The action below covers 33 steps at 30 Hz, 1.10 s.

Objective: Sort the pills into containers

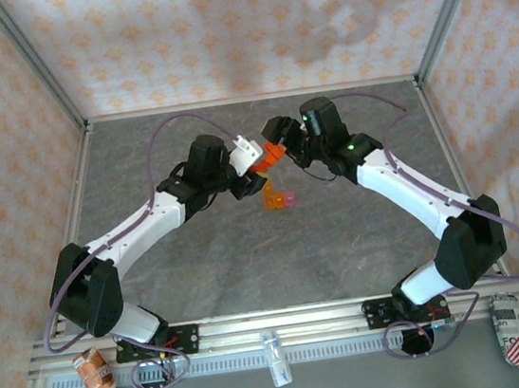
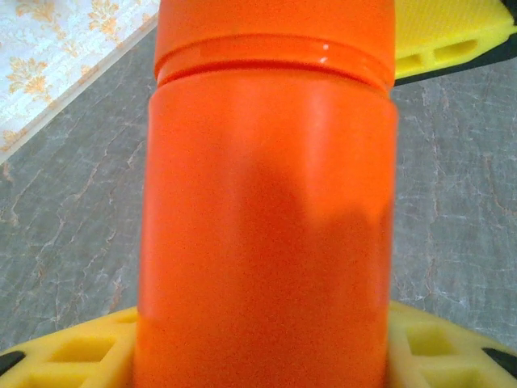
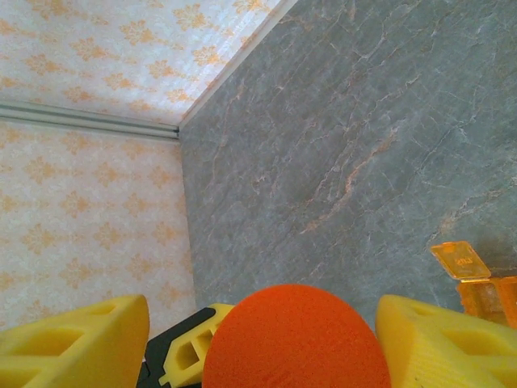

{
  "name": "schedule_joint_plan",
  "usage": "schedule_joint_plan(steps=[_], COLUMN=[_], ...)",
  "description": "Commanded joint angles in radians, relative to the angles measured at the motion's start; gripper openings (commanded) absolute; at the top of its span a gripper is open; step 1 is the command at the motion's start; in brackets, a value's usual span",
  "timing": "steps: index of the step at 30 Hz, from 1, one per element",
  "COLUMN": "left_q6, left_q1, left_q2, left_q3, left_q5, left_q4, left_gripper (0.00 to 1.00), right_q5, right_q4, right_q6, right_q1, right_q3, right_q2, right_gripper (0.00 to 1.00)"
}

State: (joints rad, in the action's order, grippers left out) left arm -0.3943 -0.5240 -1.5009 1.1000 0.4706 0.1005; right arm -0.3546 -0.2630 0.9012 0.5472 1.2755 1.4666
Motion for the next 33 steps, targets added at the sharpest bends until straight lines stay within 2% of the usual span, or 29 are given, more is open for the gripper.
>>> schedule_joint_plan(steps=[1, 6, 8, 13, 18, 21, 25, 27, 31, 33], left_q6=[0.0, 0.006, 0.008, 0.013, 0.018, 0.05, 0.117, 0.168, 0.204, 0.195], left_q1=[-0.011, -0.011, -0.011, -0.011, -0.005, 0.015, 0.042, 0.052, 0.057, 0.056], left_q2=[0.004, 0.006, 0.005, 0.005, 0.011, 0.015, 0.019, 0.019, 0.029, 0.034], left_q3=[0.007, 0.01, 0.013, 0.014, 0.035, 0.061, 0.09, 0.098, 0.095, 0.086], left_q5=[-0.009, -0.01, -0.01, -0.01, 0.039, 0.146, 0.315, 0.386, 0.418, 0.383], left_q4=[-0.054, -0.065, -0.064, -0.064, -0.018, 0.025, 0.062, 0.058, 0.04, 0.035], left_gripper=[0.0, 0.0, 0.0, 0.0, 0.0, 0.0, 0.0, 0.0, 0.0, 0.0], right_q5=[0.012, -0.004, -0.004, -0.007, -0.041, -0.115, -0.341, -0.401, -0.443, -0.427], right_q4=[0.039, 0.052, 0.057, 0.061, 0.126, 0.216, 0.358, 0.418, 0.47, 0.459], right_q6=[0.02, 0.028, 0.028, 0.016, -0.056, -0.162, -0.347, -0.379, -0.335, -0.302], right_q1=[0.005, 0.005, 0.005, 0.005, -0.004, -0.04, -0.107, -0.135, -0.145, -0.144], right_q3=[-0.019, -0.029, -0.033, -0.037, -0.063, -0.092, -0.137, -0.171, -0.18, -0.174], right_q2=[0.0, 0.006, 0.004, -0.001, -0.019, -0.034, -0.039, -0.045, -0.038, -0.045], right_gripper=[0.71, 0.68, 0.64, 0.46, 0.38, 0.38, 0.4, 0.41, 0.41, 0.49])
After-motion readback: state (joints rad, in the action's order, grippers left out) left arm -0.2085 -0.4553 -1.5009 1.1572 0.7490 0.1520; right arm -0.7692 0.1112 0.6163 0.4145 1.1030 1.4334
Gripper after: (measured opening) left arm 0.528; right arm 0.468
